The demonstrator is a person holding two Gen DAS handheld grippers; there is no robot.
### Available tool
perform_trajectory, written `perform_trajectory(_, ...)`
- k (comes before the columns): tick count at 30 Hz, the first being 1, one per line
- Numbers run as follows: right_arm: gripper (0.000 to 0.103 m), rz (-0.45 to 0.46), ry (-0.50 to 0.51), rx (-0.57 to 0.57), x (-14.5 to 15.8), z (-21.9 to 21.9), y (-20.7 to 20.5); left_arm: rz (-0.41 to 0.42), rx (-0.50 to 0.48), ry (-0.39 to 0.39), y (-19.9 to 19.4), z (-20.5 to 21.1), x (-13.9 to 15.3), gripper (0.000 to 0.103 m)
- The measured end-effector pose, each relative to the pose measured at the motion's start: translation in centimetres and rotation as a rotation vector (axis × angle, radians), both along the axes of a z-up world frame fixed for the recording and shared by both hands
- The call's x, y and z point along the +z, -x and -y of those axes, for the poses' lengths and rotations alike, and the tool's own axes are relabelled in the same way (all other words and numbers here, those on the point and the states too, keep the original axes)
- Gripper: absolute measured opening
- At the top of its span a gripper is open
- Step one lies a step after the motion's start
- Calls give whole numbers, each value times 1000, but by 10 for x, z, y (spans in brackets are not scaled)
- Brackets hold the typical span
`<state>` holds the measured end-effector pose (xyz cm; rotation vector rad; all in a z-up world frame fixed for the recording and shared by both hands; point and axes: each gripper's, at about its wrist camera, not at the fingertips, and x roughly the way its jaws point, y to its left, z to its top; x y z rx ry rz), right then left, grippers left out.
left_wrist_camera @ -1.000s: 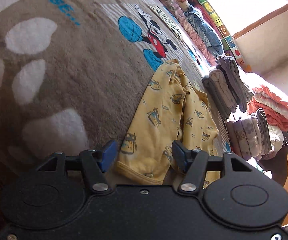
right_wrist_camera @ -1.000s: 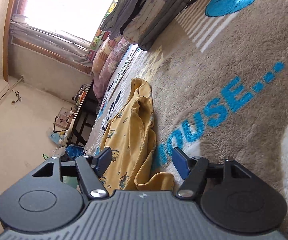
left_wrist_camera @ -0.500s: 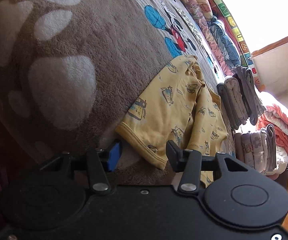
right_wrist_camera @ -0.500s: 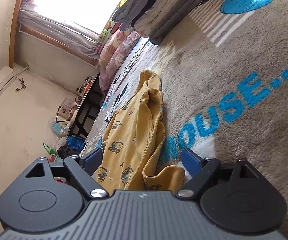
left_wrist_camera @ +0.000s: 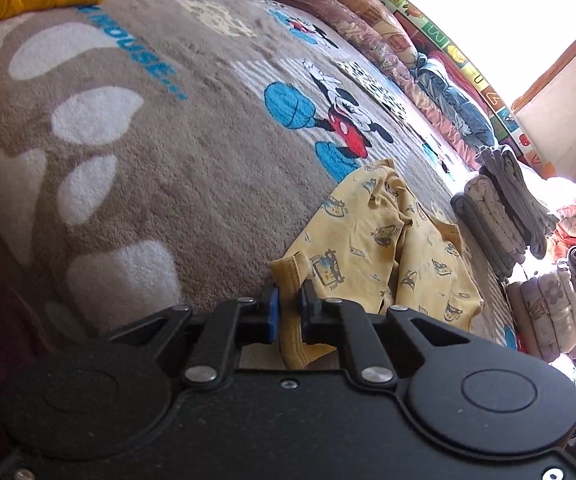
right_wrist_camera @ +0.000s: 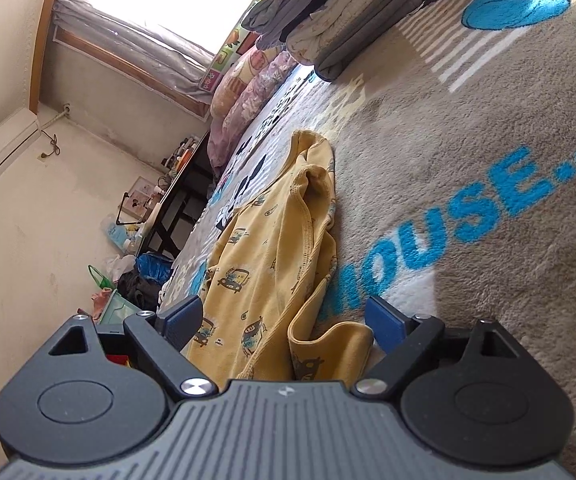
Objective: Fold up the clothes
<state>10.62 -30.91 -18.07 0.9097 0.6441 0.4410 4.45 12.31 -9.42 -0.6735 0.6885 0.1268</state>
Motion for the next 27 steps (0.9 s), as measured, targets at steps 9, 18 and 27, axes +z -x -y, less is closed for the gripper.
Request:
perform_trajectory(9,88,2,-3,4,1,1,3,128,35,-157,-35,-29,76,8)
perform_trajectory(18,89,10,13,12,1,1,3,125,44,-215,-108,-57,117,7)
perform_trajectory(27,89,18,28,16,2,-2,5,175,25,-268,-159,-72,162,7)
